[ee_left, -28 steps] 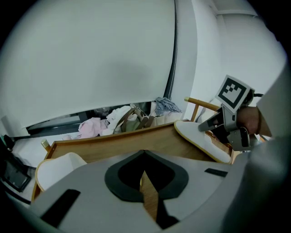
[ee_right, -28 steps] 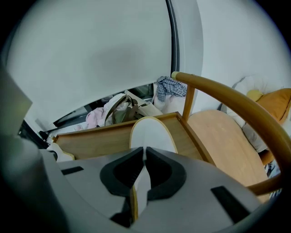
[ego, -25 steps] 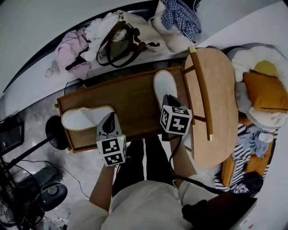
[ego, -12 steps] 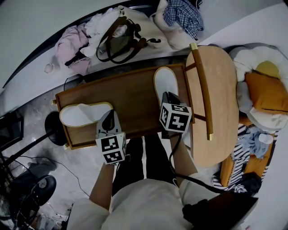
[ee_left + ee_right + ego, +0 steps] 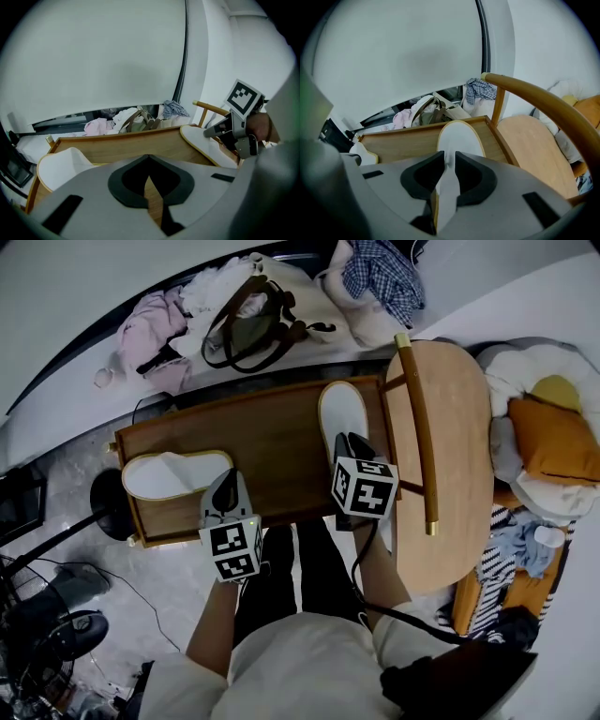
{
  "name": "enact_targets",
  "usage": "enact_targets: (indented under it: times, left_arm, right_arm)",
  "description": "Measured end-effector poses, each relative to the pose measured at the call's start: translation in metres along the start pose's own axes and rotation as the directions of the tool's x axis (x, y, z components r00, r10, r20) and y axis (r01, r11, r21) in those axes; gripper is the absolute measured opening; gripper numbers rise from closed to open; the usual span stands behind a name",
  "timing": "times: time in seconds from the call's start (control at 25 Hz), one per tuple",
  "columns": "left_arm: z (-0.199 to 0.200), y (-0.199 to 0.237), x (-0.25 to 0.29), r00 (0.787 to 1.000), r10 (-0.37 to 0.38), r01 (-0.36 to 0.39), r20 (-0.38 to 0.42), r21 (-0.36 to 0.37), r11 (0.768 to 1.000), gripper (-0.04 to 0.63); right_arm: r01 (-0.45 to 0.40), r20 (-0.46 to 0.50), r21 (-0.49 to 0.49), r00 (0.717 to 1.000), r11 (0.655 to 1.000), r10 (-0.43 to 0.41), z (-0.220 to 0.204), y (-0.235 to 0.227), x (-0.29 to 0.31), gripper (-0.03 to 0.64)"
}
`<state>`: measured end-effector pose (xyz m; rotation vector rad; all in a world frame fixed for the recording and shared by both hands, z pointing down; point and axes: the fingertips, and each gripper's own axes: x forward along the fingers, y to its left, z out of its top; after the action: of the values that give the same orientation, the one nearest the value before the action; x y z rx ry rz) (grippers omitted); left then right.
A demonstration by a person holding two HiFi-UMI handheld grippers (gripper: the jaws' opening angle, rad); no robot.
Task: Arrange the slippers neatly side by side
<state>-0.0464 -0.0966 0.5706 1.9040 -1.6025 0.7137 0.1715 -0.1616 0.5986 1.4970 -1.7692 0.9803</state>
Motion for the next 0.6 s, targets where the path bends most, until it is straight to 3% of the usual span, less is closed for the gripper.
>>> enact_targets:
  times: [0.6]
  left_arm:
    - [0.031, 0.000, -0.027, 0.994, 0.069, -0.063, 0.090, -0.071, 0.995, 0.005]
  right_arm:
    - [-0.049, 0.036, -0.121, 0.998, 0.991, 0.054, 0.020, 0.014, -0.040, 0.098]
